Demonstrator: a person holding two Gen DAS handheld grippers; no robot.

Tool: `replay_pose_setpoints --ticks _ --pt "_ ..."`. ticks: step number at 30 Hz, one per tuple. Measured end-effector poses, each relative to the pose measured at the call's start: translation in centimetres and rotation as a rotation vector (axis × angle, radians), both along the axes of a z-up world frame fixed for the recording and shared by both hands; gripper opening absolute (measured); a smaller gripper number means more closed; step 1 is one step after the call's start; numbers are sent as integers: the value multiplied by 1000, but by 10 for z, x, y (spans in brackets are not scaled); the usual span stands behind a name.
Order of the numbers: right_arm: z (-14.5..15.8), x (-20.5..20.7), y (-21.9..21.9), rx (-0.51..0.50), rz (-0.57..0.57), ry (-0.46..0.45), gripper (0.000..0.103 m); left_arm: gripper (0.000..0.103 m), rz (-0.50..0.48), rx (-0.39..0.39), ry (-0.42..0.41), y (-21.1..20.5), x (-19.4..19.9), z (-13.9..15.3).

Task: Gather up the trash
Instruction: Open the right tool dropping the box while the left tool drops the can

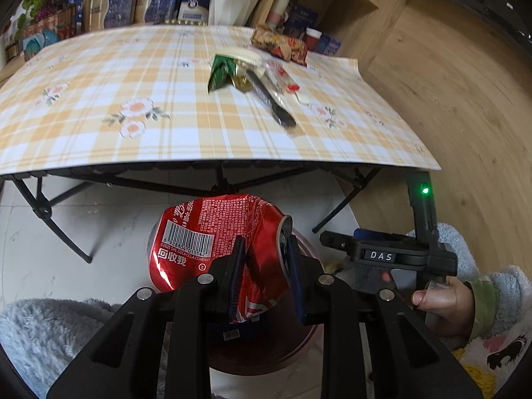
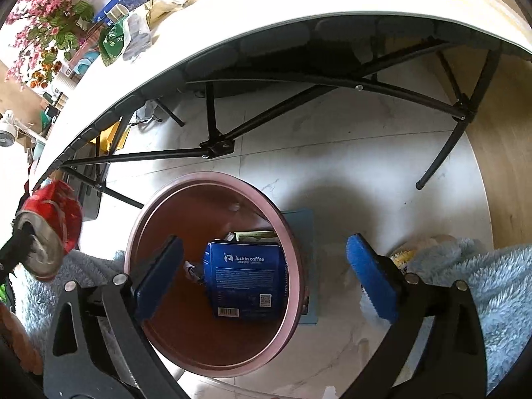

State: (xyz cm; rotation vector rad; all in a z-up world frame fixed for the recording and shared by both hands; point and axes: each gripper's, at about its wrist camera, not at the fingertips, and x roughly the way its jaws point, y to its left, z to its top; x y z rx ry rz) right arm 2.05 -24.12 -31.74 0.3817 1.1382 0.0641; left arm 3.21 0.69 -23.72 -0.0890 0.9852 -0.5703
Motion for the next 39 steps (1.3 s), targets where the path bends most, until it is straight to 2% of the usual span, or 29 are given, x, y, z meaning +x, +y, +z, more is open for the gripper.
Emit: replay_pose_setpoints --ticks 11,18,22,25,28,33,35,37,39 --pt "-1 -1 -11 1 -40 5 97 25 34 -79 156 -3 25 -38" --pt "-2 -4 -19 9 -78 15 97 25 10 -28 208 -22 36 -61" --pt "-3 -4 -22 12 -91 18 97 25 15 -34 223 -22 39 -64" --pt "-4 -4 -22 13 -94 22 97 25 33 -69 217 -15 40 -60" --pt "-3 -3 -21 8 -86 21 97 31 61 -91 203 -7 39 -56" --pt "1 -3 -17 -2 -63 4 97 51 143 -115 114 7 36 -40" --pt "3 -3 -15 -13 -55 -6 97 51 183 -109 75 11 35 -34" --pt "6 -3 -13 -27 -46 -21 97 56 224 -104 34 17 34 -29" --pt "11 -3 -10 -50 -33 -39 97 66 265 -96 -10 22 32 -22"
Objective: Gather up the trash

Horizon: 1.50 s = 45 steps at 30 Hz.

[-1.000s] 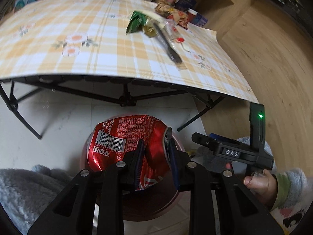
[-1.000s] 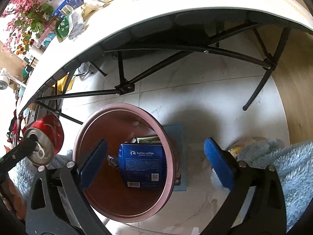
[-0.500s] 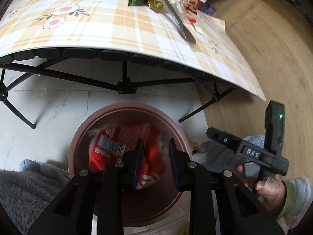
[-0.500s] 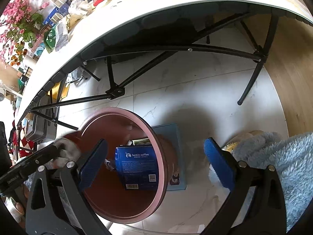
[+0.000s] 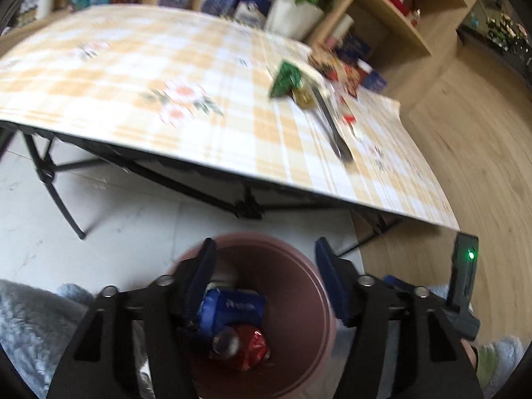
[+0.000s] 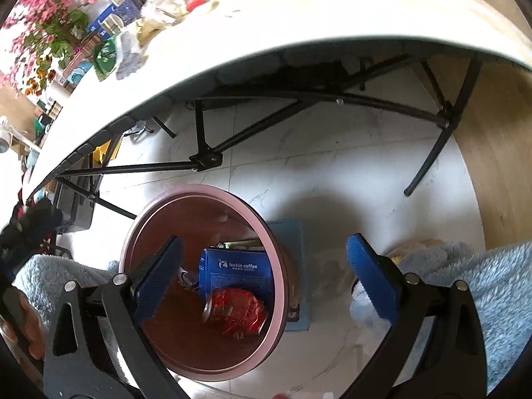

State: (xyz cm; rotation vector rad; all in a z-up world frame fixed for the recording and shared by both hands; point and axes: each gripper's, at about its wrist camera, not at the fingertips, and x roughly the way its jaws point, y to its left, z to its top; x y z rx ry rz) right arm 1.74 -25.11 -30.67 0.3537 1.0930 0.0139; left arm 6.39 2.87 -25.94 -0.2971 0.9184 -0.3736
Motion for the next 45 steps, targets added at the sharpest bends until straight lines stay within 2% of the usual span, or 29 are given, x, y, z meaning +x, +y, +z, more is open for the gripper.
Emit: replay_pose_setpoints --ticks 3,5,13,19,24,28,35,37,43,45 --pt "7 -1 5 -25 22 -30 97 76 48 17 -55 5 -3 9" --pt "11 -1 7 -42 30 -48 97 79 63 22 -78 7 -5 14" --pt "37 -5 11 -124 27 -134 97 79 45 27 -120 4 -10 20" --pt "64 -14 10 -157 18 -258 97 79 46 42 -134 2 -11 21" --pt "77 -16 17 -165 87 -327 97 79 39 15 -188 3 -16 29" --pt "84 -12 19 -162 111 -348 97 79 38 46 -270 -3 -23 40" --pt "107 8 30 -315 238 -377 97 84 39 99 -382 -6 -22 55" --pt "111 19 32 -312 288 -387 97 85 64 117 -414 -3 -23 58" --pt "111 61 42 -238 357 -404 95 85 105 128 -372 6 -9 50" --pt "111 78 48 -200 367 -410 90 85 118 123 -332 9 -2 44"
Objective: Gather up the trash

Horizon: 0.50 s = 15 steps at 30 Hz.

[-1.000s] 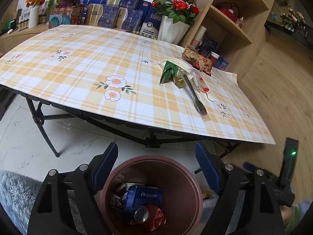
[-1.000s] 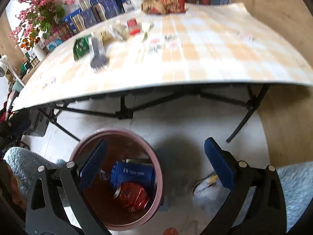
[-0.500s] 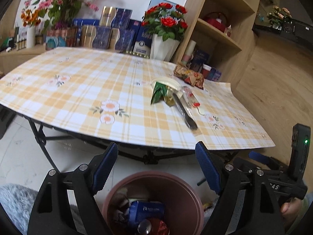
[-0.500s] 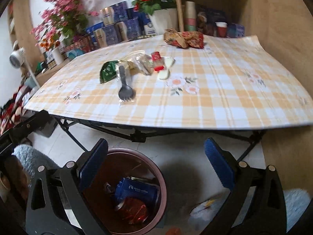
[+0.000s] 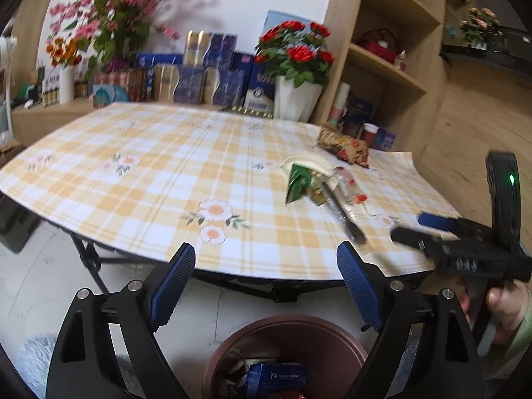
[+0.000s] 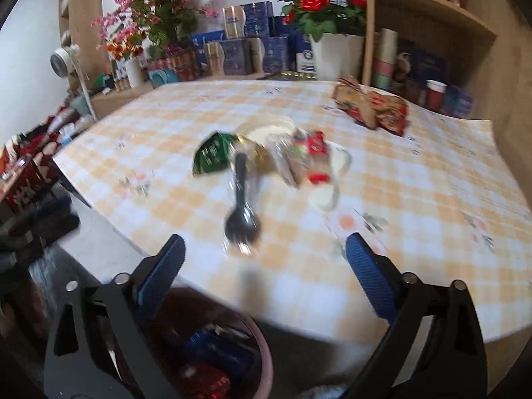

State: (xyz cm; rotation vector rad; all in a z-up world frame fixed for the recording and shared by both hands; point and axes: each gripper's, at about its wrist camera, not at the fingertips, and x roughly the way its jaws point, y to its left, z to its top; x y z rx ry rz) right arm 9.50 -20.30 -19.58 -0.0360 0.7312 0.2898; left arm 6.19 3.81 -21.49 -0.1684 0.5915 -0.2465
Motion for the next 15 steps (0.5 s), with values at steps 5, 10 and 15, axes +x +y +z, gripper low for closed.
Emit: replay_pose_setpoints --ticks 5,10,15 --pt "-11 42 18 65 50 52 77 90 20 -19 54 5 10 -11" --pt "-24 70 30 118 60 116 61 94 17 -13 95 3 17 -19" --pt "-32 76 35 96 40 119 37 96 23 -10 135 1 23 -25"
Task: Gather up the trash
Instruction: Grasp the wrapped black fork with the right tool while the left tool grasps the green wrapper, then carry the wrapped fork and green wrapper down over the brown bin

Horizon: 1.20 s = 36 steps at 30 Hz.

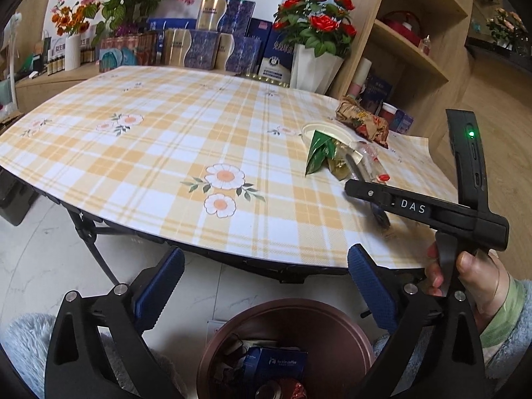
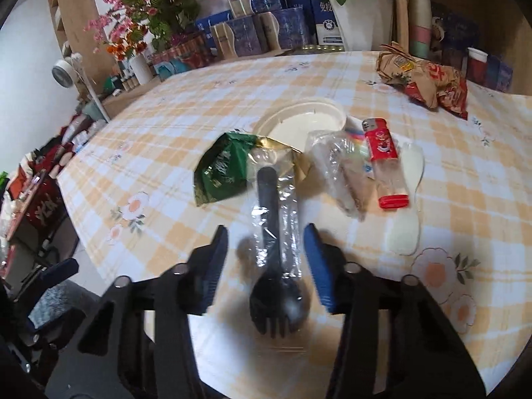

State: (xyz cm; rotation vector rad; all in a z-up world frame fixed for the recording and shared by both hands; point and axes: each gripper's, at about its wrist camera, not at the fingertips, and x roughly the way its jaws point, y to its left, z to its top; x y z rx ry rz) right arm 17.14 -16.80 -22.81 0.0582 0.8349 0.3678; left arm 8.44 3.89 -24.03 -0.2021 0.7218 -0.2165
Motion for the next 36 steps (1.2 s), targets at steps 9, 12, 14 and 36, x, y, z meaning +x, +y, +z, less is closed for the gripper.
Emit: replay_pose_setpoints --ticks 9,12,14,36 --pt "8 -34 -42 171 -97 -25 16 97 0 5 26 -2 3 -4" --pt "15 -43 -52 199 -121 -45 16 97 -34 -29 47 -3 8 1" --pt "23 -49 -49 151 -117 -99 16 97 -73 -31 59 -9 18 7" --pt "14 -39 -101 178 -228 -118 16 72 -323 156 95 -86 154 15"
